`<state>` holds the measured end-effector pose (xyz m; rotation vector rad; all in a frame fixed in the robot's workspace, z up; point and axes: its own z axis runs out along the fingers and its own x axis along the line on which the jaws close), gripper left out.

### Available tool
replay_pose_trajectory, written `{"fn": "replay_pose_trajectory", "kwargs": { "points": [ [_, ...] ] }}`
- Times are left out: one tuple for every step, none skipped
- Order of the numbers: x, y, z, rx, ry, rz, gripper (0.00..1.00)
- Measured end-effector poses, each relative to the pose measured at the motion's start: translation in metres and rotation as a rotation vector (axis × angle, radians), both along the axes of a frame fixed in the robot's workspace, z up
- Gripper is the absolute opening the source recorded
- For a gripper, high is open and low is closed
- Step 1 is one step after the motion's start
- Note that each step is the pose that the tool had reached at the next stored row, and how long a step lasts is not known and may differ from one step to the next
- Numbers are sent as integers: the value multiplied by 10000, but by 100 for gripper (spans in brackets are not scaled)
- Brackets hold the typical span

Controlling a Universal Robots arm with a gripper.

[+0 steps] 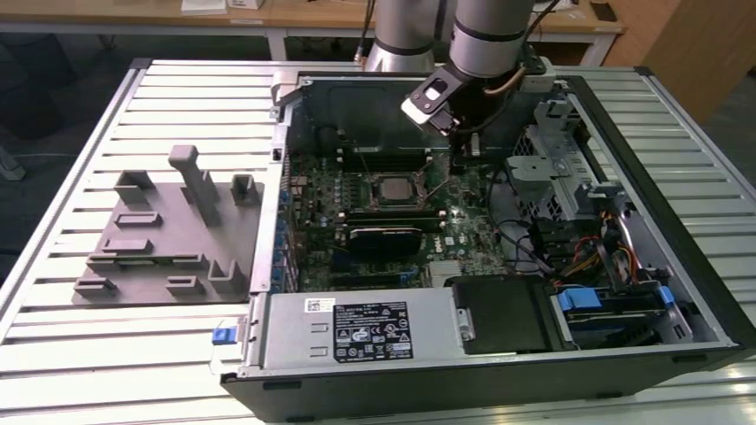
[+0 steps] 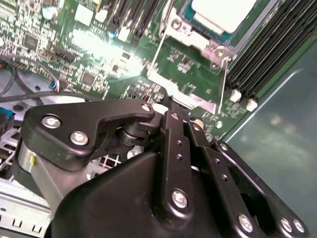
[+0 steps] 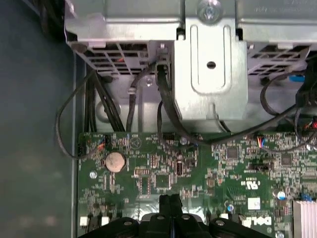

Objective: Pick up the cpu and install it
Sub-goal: 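Close the cpu cover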

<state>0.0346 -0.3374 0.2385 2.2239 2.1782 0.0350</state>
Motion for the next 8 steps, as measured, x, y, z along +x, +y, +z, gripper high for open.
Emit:
{"fn": "replay_pose_trajectory", "kwargs": {
  "points": [
    [-24, 0, 0, 0, -4, 0, 11],
    [-52, 0, 0, 0, -12, 1, 11],
    [-79, 0, 0, 0, -20, 1, 11],
    [-107, 0, 0, 0, -31, 0, 11],
    [-137, 0, 0, 0, -43, 1, 11],
    [-164, 0, 0, 0, -55, 0, 11],
    [-191, 0, 0, 1, -68, 0, 11],
    [-217, 0, 0, 1, -80, 0, 11]
  ]
}}
